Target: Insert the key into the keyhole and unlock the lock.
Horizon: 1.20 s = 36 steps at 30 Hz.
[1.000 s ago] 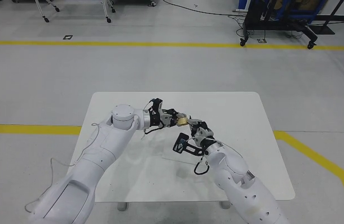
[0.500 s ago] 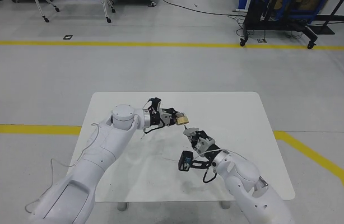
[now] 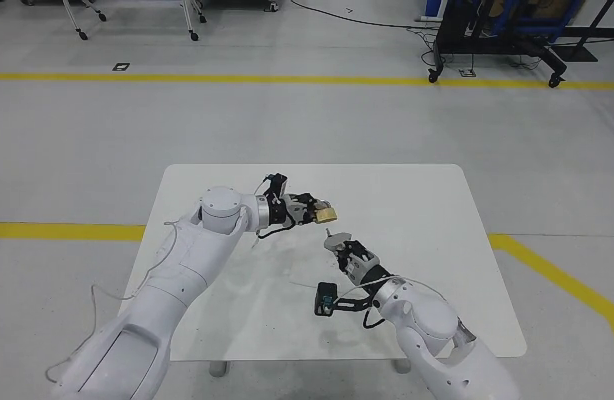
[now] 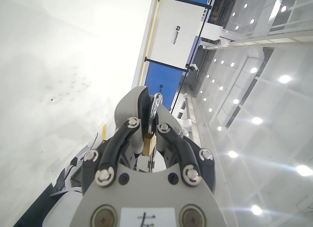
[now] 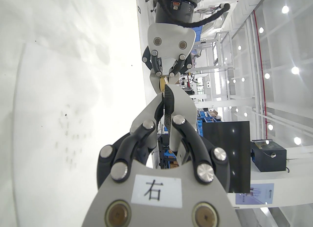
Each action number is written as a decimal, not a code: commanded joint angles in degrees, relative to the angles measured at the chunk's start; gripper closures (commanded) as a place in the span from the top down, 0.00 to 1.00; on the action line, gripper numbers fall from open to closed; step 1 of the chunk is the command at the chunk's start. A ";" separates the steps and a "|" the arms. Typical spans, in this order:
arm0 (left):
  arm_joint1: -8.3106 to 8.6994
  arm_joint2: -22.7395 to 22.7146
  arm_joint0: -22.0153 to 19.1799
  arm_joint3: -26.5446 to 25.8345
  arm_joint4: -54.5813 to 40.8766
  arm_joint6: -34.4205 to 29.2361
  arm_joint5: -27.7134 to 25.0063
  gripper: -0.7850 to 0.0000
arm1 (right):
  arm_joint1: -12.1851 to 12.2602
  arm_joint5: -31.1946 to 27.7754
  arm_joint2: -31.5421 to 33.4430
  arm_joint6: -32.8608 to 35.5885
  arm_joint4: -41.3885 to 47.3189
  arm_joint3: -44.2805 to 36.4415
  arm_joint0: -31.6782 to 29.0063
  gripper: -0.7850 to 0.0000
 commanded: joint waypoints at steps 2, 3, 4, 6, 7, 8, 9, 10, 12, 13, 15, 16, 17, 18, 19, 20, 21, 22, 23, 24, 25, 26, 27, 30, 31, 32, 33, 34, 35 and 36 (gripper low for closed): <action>0.01 -0.12 0.07 -0.11 0.25 -0.15 0.00 0.00 | -0.14 -0.30 -0.57 0.87 -0.10 0.31 0.80 0.00; 0.01 -0.15 0.07 -0.14 0.34 -0.23 0.05 0.00 | -0.19 -0.34 -0.67 1.45 -0.25 0.44 1.06 0.00; 0.01 -0.19 0.08 -0.16 0.39 -0.25 0.08 0.00 | -0.25 -0.32 -0.82 2.03 -0.44 0.52 1.28 0.00; 0.00 -0.29 0.14 -0.22 0.38 -0.37 0.11 0.00 | -0.35 -0.30 -1.08 2.84 -0.52 0.85 1.64 0.00; 0.00 -0.31 0.15 -0.23 0.47 -0.45 0.15 0.00 | -0.40 -0.26 -1.14 3.28 -0.51 1.01 1.82 0.00; 0.00 -0.34 0.14 -0.23 0.53 -0.51 0.19 0.00 | -0.44 -0.31 -1.21 3.58 -0.50 1.18 1.99 0.00; -0.01 -0.36 0.14 -0.24 0.60 -0.56 0.22 0.00 | -0.47 -0.39 -1.27 3.85 -0.51 1.36 2.15 0.00; -0.01 -0.37 0.14 -0.24 0.68 -0.64 0.26 0.00 | -0.51 -0.44 -1.32 4.13 -0.54 1.51 2.31 0.00; -0.03 -0.44 0.16 -0.25 0.69 -0.79 0.29 0.00 | -0.56 -0.60 -1.51 4.49 -0.74 1.78 2.56 0.00; -0.04 -0.44 0.14 -0.24 0.76 -0.87 0.33 0.00 | -0.58 -0.72 -1.63 4.64 -0.88 1.92 2.69 0.00; -0.08 -0.43 0.12 -0.22 0.86 -0.93 0.38 0.00 | -0.64 -0.71 -1.80 4.88 -0.92 2.13 2.92 0.00; -0.10 -0.43 0.10 -0.19 0.90 -0.96 0.40 0.00 | -0.68 -0.69 -1.85 4.99 -0.77 2.26 3.01 0.00; -0.12 -0.44 0.08 -0.15 0.92 -0.98 0.40 0.00 | -0.70 -0.76 -1.91 5.11 -0.79 2.36 3.13 0.00; -0.14 -0.45 0.08 -0.13 0.94 -0.98 0.39 0.00 | -0.72 -0.81 -1.95 5.30 -0.91 2.45 3.24 0.00; -0.16 -0.43 0.07 -0.11 1.01 -1.04 0.42 0.00 | -0.75 -0.84 -2.03 5.51 -0.97 2.50 3.33 0.00; -0.18 -0.43 0.04 -0.08 1.05 -1.08 0.44 0.00 | -0.77 -0.90 -2.13 5.55 -1.10 2.54 3.44 0.00; -0.20 -0.44 0.03 -0.04 1.07 -1.09 0.43 0.00 | -0.79 -0.93 -2.19 5.68 -1.16 2.60 3.53 0.00; -0.22 -0.45 0.02 -0.01 1.08 -1.10 0.43 0.00 | -0.81 -0.99 -2.26 5.75 -1.28 2.62 3.62 0.00; -0.25 -0.47 0.02 0.04 1.01 -1.15 0.49 0.00 | -0.83 -1.06 -2.34 5.93 -1.48 2.67 3.72 0.00; -0.28 -0.44 -0.02 0.09 1.05 -1.24 0.56 0.00 | -0.86 -1.15 -2.47 6.27 -1.82 2.74 3.83 0.00; -0.31 -0.43 -0.05 0.16 1.07 -1.27 0.56 0.00 | -0.90 -1.28 -2.64 6.61 -2.01 2.81 3.92 0.00; -0.34 -0.40 -0.08 0.24 1.09 -1.32 0.66 0.00 | -0.94 -1.35 -2.81 6.99 -2.33 2.86 4.06 0.00; -0.37 -0.40 -0.12 0.29 1.03 -1.43 0.69 0.00 | -0.99 -1.31 -2.97 7.38 -2.54 2.93 4.15 0.00; -0.45 -0.35 -0.23 0.53 1.13 -1.62 0.76 0.00 | -1.10 -1.49 -3.40 8.09 -3.03 3.08 4.42 0.00; -0.48 -0.33 -0.28 0.60 1.17 -1.69 0.82 0.00 | -1.13 -1.56 -3.47 8.26 -3.08 3.09 4.50 0.00; -0.50 -0.29 -0.32 0.66 1.24 -1.76 0.84 0.00 | -1.17 -1.63 -3.53 8.52 -3.16 3.11 4.58 0.00; -0.53 -0.25 -0.36 0.72 1.30 -1.83 0.85 0.00 | -1.21 -1.69 -3.56 8.91 -3.24 3.16 4.70 0.00; -0.56 -0.22 -0.41 0.75 1.39 -1.91 0.78 0.00 | -1.27 -1.79 -3.61 9.40 -3.16 3.26 4.84 0.00; -0.58 -0.22 -0.44 0.82 1.41 -1.95 0.74 0.00 | -1.36 -1.87 -3.68 10.00 -3.04 3.34 5.01 0.00; -0.61 -0.19 -0.47 0.88 1.47 -2.02 0.74 0.00 | -1.44 -2.04 -3.85 10.48 -2.98 3.43 5.18 0.00</action>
